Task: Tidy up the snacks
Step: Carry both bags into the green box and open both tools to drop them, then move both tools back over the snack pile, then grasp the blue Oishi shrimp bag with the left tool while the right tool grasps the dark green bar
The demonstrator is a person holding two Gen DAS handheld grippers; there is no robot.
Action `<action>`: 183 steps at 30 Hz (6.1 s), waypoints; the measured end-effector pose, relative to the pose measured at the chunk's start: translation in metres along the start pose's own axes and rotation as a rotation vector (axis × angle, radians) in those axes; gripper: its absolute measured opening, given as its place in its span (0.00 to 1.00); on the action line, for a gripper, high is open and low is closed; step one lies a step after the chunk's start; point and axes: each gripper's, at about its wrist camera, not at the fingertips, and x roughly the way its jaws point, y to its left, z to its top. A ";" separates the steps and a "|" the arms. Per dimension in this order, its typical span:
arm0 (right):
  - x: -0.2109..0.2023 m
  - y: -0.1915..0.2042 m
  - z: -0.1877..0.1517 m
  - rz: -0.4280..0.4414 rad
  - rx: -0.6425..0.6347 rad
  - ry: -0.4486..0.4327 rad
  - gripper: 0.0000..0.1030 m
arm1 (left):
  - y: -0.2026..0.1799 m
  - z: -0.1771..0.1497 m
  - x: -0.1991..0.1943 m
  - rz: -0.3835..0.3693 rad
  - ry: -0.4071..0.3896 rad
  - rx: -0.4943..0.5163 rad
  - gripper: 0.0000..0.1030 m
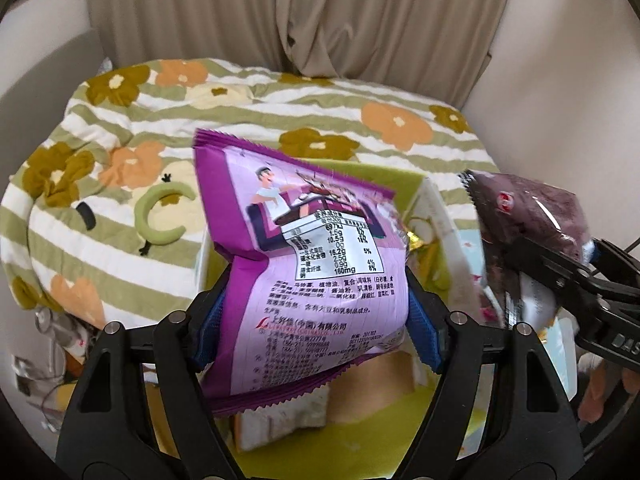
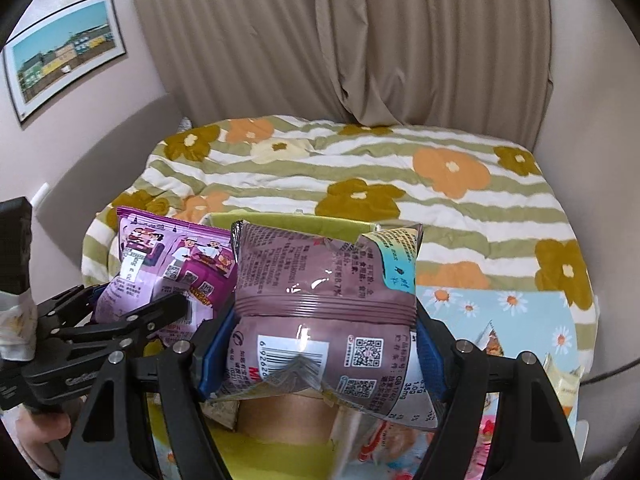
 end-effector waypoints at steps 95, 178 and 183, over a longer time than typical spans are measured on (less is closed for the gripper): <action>-0.120 -0.180 -0.206 -0.103 0.103 0.192 0.85 | -0.249 -0.169 -0.034 0.036 0.037 0.217 0.99; -0.046 -0.144 -0.323 -0.133 0.140 0.311 0.58 | -0.266 -0.200 0.051 0.089 0.300 0.396 0.53; -0.062 -0.152 -0.301 -0.118 0.112 0.266 0.58 | -0.270 -0.192 0.026 0.080 0.253 0.351 0.53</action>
